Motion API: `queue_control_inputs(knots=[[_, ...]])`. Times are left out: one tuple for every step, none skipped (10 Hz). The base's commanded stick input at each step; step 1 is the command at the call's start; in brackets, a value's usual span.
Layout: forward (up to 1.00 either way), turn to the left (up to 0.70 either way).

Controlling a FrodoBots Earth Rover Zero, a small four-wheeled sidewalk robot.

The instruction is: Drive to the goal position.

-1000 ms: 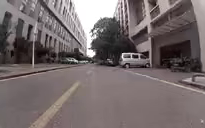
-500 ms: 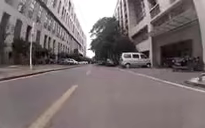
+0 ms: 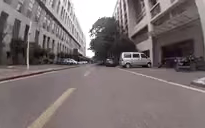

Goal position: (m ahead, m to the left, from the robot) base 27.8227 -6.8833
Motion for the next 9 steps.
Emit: queue_control_inputs(knots=[[0.7,0.0],[0.7,0.0],[0.7,0.0],[0.7,0.0],[0.7,0.0],[0.7,0.0],[0.7,0.0],[0.7,0.0],[0.7,0.0]])
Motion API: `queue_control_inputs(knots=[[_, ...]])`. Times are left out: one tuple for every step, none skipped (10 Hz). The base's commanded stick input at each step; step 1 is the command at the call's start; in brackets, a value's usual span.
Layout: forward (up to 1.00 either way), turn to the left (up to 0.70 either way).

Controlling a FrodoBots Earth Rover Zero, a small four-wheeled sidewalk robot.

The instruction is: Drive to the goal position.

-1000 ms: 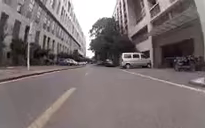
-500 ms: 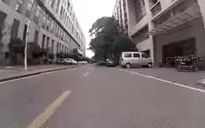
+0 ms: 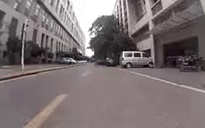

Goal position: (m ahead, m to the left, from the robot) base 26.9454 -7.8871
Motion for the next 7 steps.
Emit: queue_control_inputs(knots=[[0.7,0.0],[0.7,0.0],[0.7,0.0],[0.7,0.0],[0.7,0.0],[0.7,0.0],[0.7,0.0]])
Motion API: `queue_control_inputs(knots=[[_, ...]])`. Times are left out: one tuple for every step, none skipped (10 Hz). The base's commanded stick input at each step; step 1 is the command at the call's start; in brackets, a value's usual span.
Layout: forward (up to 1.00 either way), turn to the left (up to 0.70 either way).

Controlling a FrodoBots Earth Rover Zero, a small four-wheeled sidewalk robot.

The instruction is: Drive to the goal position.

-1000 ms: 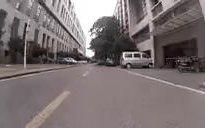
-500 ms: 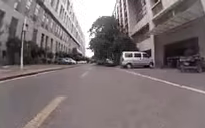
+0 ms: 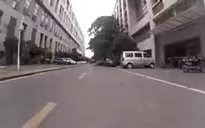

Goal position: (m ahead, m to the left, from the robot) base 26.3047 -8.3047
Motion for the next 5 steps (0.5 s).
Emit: queue_control_inputs(knots=[[0.7,0.0],[0.7,0.0],[0.7,0.0],[0.7,0.0],[0.7,0.0]])
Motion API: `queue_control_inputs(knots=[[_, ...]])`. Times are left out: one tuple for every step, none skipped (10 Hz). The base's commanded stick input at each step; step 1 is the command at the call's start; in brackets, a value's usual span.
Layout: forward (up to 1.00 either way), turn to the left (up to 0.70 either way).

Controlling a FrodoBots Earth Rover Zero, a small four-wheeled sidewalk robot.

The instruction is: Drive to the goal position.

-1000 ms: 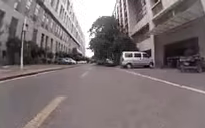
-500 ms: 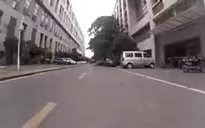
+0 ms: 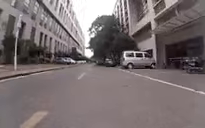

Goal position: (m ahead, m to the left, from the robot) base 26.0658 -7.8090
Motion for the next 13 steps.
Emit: queue_control_inputs(knots=[[0.7,0.0],[0.7,0.0],[0.7,0.0],[0.7,0.0],[0.7,0.0],[0.7,0.0],[0.7,0.0],[0.7,0.0],[0.7,0.04],[0.7,0.11],[0.7,0.14],[0.7,0.14],[0.7,0.02]])
